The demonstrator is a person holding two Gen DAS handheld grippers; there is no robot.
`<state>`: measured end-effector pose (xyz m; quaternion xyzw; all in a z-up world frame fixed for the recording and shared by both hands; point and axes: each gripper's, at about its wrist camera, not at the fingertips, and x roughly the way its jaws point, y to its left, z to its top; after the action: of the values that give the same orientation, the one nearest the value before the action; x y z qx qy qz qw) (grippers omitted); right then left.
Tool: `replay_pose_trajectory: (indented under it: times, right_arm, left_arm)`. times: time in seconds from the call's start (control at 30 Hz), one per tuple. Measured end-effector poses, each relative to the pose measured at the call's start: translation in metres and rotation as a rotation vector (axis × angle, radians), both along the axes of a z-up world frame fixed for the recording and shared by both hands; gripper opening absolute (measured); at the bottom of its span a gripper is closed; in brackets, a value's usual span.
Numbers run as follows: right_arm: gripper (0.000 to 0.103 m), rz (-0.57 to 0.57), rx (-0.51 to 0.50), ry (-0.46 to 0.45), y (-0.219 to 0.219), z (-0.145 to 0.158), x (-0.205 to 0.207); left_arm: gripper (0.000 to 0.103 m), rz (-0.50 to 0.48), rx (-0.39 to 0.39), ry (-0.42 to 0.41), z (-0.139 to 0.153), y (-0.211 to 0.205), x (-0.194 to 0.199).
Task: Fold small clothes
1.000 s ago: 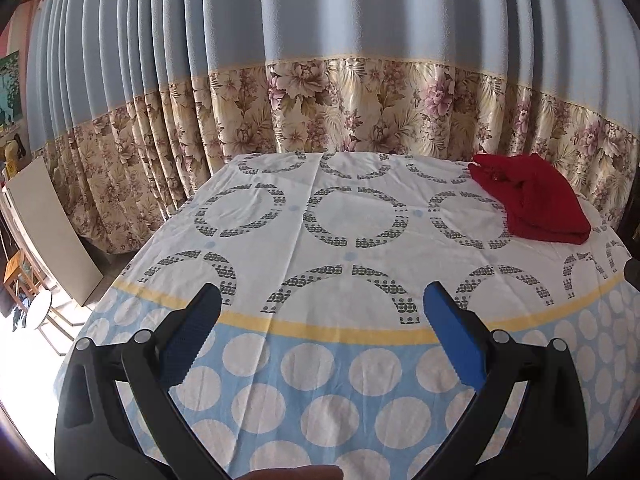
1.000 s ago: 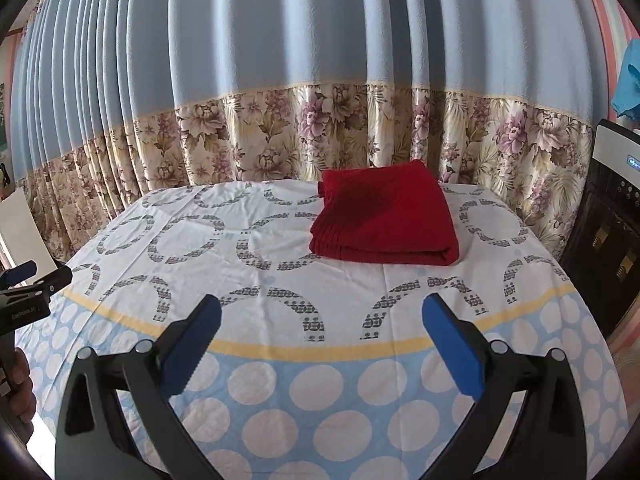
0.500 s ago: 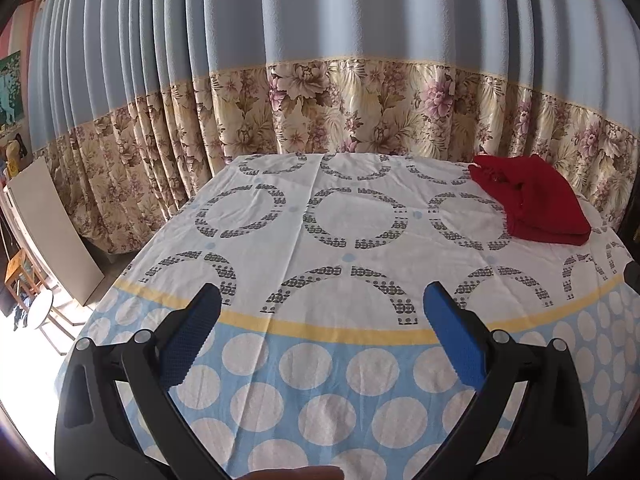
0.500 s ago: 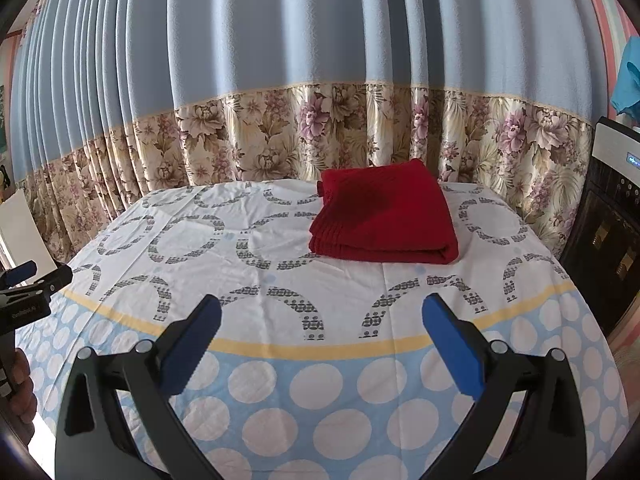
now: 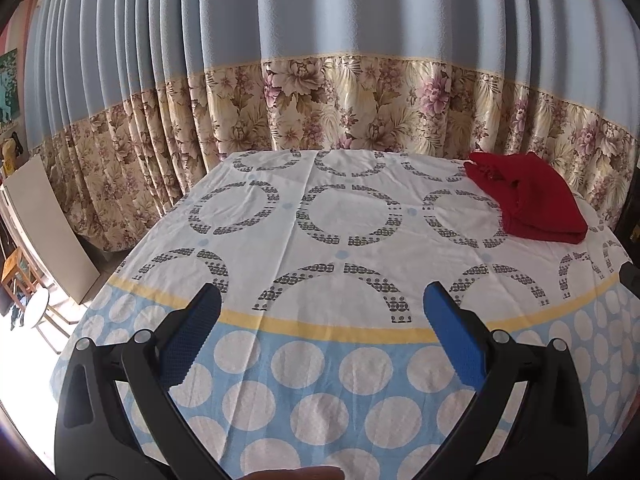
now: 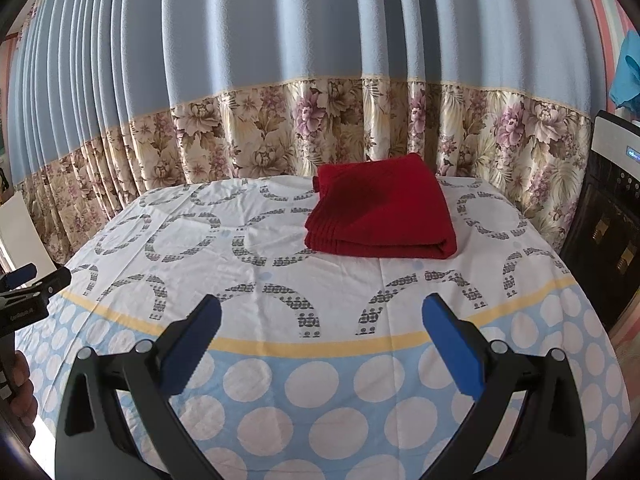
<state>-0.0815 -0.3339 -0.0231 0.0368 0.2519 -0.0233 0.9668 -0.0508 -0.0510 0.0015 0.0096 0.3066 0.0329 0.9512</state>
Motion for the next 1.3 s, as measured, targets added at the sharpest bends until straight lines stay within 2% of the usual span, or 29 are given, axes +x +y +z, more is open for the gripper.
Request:
replay_pose_trajectory:
  times: [1.3]
  right_arm:
    - [0.101, 0.003, 0.002, -0.002, -0.0009, 0.0009, 0.0074]
  left_arm:
    - [0.1, 0.005, -0.003, 0.003, -0.0045, 0.0001, 0.0025]
